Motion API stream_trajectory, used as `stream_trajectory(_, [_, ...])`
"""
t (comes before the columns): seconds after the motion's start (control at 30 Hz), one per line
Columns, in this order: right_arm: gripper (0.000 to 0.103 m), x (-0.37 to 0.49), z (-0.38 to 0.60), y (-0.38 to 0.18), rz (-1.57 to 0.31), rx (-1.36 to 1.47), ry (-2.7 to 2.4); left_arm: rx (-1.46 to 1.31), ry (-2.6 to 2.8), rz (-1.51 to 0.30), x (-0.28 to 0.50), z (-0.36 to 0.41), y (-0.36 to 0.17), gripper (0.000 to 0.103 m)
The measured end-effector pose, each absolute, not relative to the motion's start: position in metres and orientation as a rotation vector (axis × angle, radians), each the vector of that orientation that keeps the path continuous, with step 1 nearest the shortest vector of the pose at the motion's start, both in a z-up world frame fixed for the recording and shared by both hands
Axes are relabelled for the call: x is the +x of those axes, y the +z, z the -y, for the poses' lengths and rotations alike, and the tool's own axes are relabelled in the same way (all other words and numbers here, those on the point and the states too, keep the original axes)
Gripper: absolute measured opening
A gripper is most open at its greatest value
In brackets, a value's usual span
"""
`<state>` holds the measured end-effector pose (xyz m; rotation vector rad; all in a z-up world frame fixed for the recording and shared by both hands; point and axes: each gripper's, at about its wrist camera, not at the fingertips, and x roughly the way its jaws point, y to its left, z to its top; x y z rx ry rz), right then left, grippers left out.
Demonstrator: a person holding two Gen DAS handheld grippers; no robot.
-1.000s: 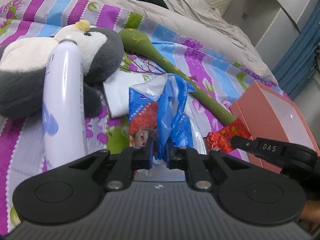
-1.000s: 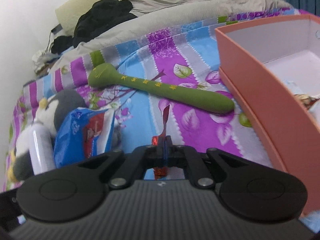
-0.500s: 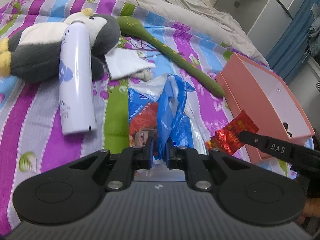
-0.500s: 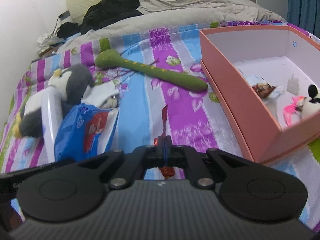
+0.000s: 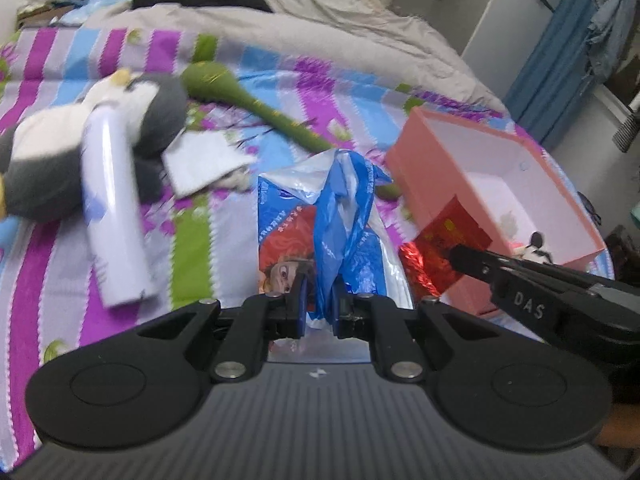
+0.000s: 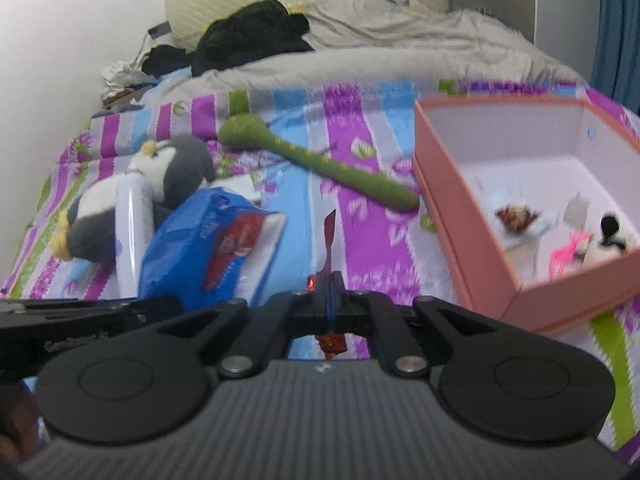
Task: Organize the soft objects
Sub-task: 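Carry the blue snack bag and red wrapper with both tools over the pink box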
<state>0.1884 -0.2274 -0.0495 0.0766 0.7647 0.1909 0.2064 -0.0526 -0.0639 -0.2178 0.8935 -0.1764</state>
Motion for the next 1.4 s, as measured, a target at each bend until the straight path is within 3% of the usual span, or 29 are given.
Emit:
stream_trajectory(0.47, [0.004, 0.219, 0.288, 0.035, -0.644, 0.047, 0.182, -0.189, -0.266, -0.794, 0.25, 0.131, 0.032, 0.014])
stream_trajectory(0.73, [0.004, 0.235, 0.347, 0.078, -0.589, 0.049, 0.157, -0.154, -0.35, -0.769, 0.274, 0.2, 0.057, 0.014])
stream_trajectory(1.07, [0.004, 0.275, 0.412, 0.079, -0.657, 0.035, 0.095, -0.088, -0.409, -0.882, 0.338, 0.284, 0.028, 0.014])
stream_trajectory(1.4, [0.004, 0.328, 0.464, 0.008, -0.854, 0.059, 0.037, -0.087, -0.433, -1.031, 0.389, 0.32, -0.033, 0.015])
